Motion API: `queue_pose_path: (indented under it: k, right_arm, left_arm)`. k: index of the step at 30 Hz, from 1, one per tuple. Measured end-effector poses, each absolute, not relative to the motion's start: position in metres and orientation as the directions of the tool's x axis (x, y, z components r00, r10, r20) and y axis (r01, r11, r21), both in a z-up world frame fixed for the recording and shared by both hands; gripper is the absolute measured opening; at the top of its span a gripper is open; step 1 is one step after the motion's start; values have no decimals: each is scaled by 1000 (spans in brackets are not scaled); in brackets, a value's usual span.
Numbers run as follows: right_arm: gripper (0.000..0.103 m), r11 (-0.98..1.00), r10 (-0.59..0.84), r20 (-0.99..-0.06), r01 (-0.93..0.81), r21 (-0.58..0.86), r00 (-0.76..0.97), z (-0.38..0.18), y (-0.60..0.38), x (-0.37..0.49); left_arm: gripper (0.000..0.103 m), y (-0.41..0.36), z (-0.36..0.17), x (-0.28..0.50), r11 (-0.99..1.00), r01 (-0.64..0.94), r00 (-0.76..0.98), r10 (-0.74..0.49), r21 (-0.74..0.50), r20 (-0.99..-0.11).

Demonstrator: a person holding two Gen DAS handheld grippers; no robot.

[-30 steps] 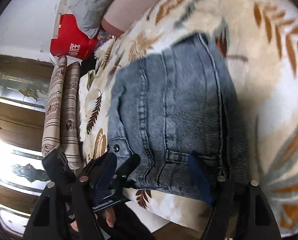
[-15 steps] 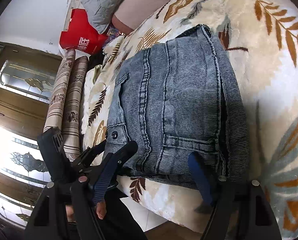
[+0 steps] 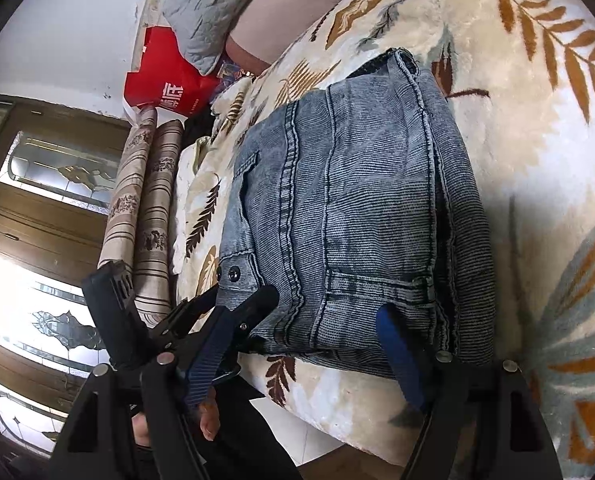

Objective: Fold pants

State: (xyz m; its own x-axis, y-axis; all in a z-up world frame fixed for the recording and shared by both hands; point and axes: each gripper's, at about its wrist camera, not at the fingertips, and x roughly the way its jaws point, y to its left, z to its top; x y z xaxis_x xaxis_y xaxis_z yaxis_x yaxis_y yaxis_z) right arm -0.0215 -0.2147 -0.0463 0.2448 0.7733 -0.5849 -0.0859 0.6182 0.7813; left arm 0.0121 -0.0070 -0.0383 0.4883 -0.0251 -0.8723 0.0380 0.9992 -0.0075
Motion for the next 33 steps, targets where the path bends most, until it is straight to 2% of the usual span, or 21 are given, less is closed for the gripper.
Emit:
queue_pose_path:
  k: [8,11,14,16,20,22,25,29,33]
  right_arm:
    - [78,645,753,-618,-68,761,227,-33,-212,-21]
    - [78,610,780,-573,-105,785,251,-17,-210,-18]
    - [80,672,730,-648,-55,739,219,-44,-207,-9]
    - [80,654,746,-626,-71,753,226,-48,-209,-10]
    - [80,688,714,-653,-77,722,252,-21,-218,-6]
    - [80,708,689,-662,-77,702,295,-11,-233,-2]
    - [80,759,614,-713,-5,651,338,-11,-257,14]
    - [80,781,593,-748,13,624,299,-24,-260,41]
    - [80,782,601,-760,14,623,248,-43,-252,58]
  left_arm:
    - [97,-7,-39,11,999,41,490,-34,-16,-871]
    - [97,-6,-39,11,999,40,491,-41,-24,-870]
    - [97,-5,-41,12,998,43,482,-56,-40,-874]
    - [97,-2,-36,11,997,39,490,-80,-70,-868]
    - [97,16,-14,8,988,34,550,-145,-151,-822]
    - [97,34,-5,9,984,-17,588,-135,-179,-798]
    - [96,59,-12,22,961,-93,555,-168,-261,-814]
    - [96,75,-35,45,904,-170,488,-269,-393,-830]
    - [96,61,-36,51,915,-157,478,-259,-371,-839]
